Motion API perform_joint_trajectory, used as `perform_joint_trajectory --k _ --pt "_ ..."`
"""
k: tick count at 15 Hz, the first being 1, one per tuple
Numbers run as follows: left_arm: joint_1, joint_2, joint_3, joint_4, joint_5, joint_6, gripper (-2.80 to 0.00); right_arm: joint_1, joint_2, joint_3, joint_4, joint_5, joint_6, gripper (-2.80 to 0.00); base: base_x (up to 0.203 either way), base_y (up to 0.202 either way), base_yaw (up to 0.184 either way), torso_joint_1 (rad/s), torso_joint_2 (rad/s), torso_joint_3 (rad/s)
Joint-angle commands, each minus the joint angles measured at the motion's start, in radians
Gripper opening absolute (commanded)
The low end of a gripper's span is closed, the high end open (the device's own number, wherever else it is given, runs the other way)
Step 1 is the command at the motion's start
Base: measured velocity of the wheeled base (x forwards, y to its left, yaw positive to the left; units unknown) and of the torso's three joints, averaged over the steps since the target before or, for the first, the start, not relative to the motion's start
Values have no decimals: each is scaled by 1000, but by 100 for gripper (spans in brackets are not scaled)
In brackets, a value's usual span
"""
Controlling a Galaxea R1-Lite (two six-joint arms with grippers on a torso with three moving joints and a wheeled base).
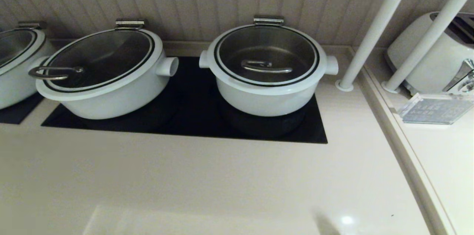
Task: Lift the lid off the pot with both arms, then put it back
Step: Open the food pot lid a small opening with the right arm
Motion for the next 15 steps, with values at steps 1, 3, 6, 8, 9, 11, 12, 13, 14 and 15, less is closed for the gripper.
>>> perform_joint_trajectory --k 1,3,6,8,9,11,12,13,14,15 --pt "0 0 0 1 0 -2 -280 2 172 -15 -80 83 -3 -280 0 0 0 0 0 0" --pt "0 0 0 1 0 -2 -280 20 280 -40 -142 149 -5 -280 0 0 0 0 0 0" --pt "0 0 0 -1 7 -15 -280 180 419 -68 -215 172 -6 -280 0 0 0 0 0 0" --pt "0 0 0 -1 12 -23 -280 291 519 -85 -268 170 -7 -280 0 0 0 0 0 0" --pt "0 0 0 -1 12 -23 -280 333 571 -94 -302 162 -6 -280 0 0 0 0 0 0" --pt "0 0 0 -1 12 -23 -280 420 680 -112 -391 125 -6 -280 0 0 0 0 0 0" --pt "0 0 0 -1 12 -23 -280 468 735 -128 -439 95 -6 -280 0 0 0 0 0 0" --pt "0 0 0 -1 12 -23 -280 511 782 -152 -476 62 -5 -280 0 0 0 0 0 0" --pt "0 0 0 -1 12 -23 -280 546 826 -184 -503 24 -5 -280 0 0 0 0 0 0" --pt "0 0 0 -1 12 -24 -280 570 861 -213 -522 -8 -5 -280 0 0 0 0 0 0"
